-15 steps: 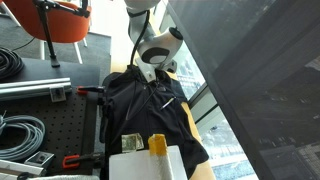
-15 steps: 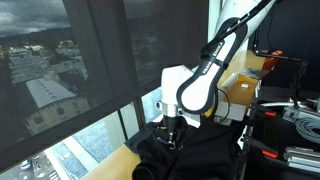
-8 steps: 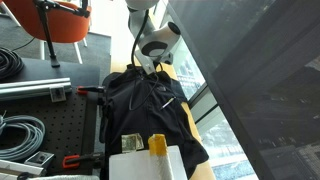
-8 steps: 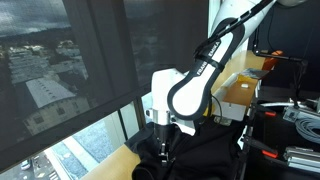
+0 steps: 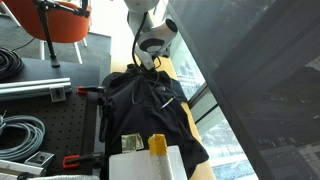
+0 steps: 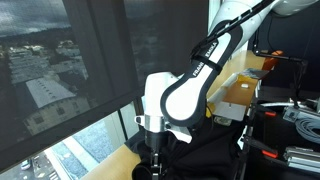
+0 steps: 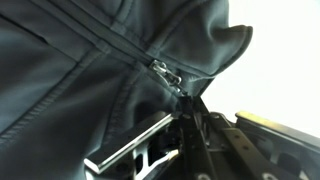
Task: Close the zipper of the black vest
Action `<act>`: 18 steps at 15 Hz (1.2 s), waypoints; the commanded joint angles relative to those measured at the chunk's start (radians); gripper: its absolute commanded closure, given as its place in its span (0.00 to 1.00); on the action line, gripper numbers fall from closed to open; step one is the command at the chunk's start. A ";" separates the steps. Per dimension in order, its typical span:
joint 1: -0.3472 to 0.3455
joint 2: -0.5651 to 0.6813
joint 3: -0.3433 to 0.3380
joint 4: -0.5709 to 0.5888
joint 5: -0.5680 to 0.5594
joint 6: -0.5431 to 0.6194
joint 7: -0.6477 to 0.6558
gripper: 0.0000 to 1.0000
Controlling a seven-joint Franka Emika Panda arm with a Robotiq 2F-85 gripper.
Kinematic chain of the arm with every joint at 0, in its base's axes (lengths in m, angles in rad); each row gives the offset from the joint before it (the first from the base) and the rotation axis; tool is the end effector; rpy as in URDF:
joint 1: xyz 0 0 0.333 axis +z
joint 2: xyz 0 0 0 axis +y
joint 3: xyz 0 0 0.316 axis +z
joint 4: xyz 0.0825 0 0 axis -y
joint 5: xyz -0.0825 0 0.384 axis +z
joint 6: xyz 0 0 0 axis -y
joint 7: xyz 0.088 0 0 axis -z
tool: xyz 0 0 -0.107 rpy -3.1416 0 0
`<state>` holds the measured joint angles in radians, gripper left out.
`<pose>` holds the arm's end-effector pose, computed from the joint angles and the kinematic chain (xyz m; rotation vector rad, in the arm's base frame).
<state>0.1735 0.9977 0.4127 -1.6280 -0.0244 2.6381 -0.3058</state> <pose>0.5812 0.3500 0.0789 -2.6253 -0.9945 -0.0558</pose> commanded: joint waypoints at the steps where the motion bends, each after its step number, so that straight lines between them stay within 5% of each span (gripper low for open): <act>1: -0.026 0.027 0.071 0.038 0.041 0.007 -0.077 0.98; 18: -0.054 0.013 0.103 -0.020 0.040 0.022 -0.179 0.98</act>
<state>0.1527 1.0228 0.4818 -1.6184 -0.0063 2.6382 -0.4526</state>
